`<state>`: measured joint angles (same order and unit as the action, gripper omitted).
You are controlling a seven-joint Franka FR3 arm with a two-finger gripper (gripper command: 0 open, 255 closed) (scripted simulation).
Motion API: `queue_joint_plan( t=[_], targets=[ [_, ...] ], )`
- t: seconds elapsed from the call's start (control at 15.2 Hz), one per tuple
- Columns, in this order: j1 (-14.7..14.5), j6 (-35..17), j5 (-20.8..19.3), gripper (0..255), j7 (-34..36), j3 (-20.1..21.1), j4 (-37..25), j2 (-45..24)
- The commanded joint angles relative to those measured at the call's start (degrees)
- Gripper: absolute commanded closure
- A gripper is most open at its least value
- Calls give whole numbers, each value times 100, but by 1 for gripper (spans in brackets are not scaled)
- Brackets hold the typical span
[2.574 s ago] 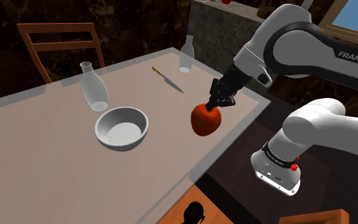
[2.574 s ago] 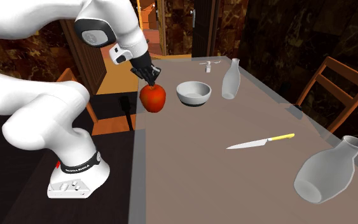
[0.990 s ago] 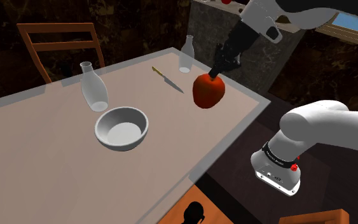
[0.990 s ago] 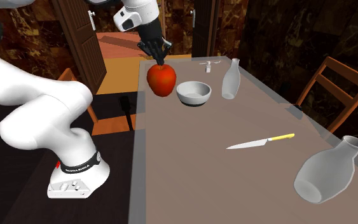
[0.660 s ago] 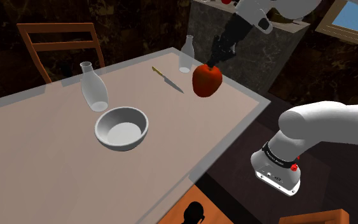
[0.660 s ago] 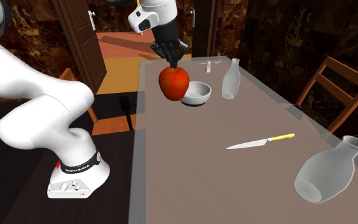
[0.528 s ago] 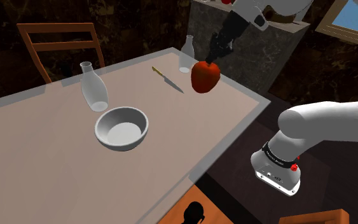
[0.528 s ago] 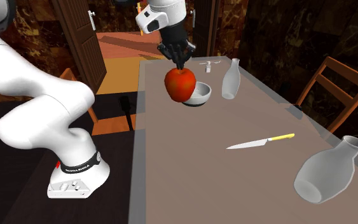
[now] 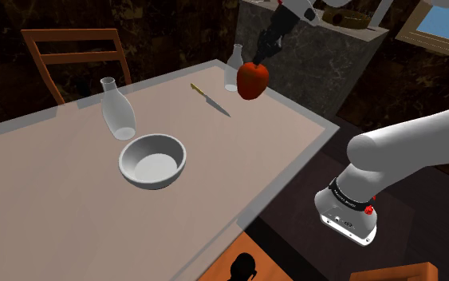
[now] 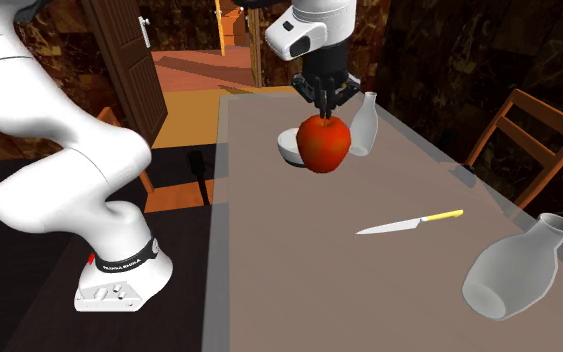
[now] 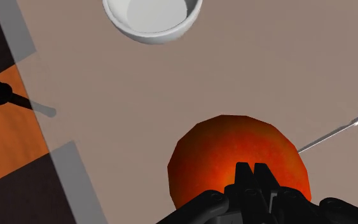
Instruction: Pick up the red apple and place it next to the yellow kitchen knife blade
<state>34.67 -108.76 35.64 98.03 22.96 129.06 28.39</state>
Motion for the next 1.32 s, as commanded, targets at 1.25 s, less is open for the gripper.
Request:
queue_joint_plan(
  t=[1.25],
  targets=[
    [208, -1249, -150, 255, -599, 149, 47, -1372]
  ],
)
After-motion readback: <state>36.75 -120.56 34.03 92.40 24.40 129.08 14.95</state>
